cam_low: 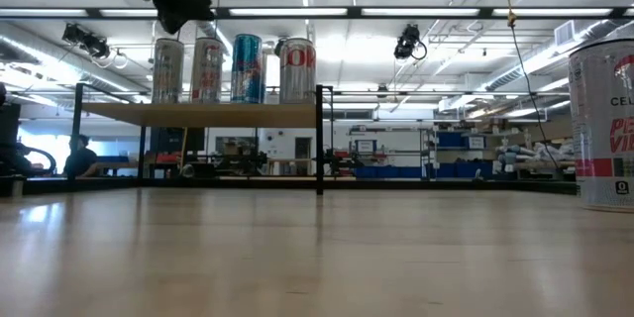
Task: Place canned beverage on shelf
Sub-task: Put the white-pink soda can on the shelf aligned with the other white-pink soda can
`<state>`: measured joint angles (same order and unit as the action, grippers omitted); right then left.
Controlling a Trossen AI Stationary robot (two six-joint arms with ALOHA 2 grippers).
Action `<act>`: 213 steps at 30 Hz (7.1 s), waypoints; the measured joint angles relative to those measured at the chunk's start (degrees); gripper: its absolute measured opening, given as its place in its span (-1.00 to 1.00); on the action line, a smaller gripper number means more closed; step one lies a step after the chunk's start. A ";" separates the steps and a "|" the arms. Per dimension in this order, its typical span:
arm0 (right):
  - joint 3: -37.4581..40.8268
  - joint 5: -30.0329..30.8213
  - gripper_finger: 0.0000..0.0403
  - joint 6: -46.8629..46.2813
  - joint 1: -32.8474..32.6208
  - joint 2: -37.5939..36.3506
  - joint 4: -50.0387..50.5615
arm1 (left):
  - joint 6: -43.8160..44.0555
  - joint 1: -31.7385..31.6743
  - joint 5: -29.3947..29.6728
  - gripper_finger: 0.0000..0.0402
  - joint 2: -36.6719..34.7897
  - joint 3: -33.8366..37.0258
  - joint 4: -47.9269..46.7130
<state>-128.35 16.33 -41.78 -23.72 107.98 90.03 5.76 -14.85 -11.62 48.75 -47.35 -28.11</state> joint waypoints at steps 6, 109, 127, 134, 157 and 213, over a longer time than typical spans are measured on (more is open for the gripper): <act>0.00 5.07 0.71 -10.69 -6.43 0.00 0.01 | 1.00 7.07 -0.09 -0.16 0.02 0.00 2.23; 68.65 -5.91 0.22 -47.12 -6.34 -34.54 -15.11 | 8.00 20.33 2.99 0.03 0.04 0.00 6.04; 64.18 -5.20 0.22 -35.46 0.04 -31.61 -29.41 | 0.43 20.28 8.43 0.03 0.04 0.00 -0.26; 59.84 -7.54 0.22 -26.98 4.31 -24.86 -29.42 | 1.36 20.28 9.01 0.03 0.04 0.00 0.47; 28.24 -8.43 0.22 4.61 10.88 -2.97 -20.84 | -0.19 20.27 9.01 0.03 0.04 0.00 0.40; 19.50 -16.05 0.22 16.48 25.45 -2.12 -48.50 | 1.08 13.02 15.44 0.72 7.49 -0.04 7.68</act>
<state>-108.86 0.28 -25.30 1.73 105.86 41.53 6.84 -1.83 3.82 56.24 -47.40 -20.43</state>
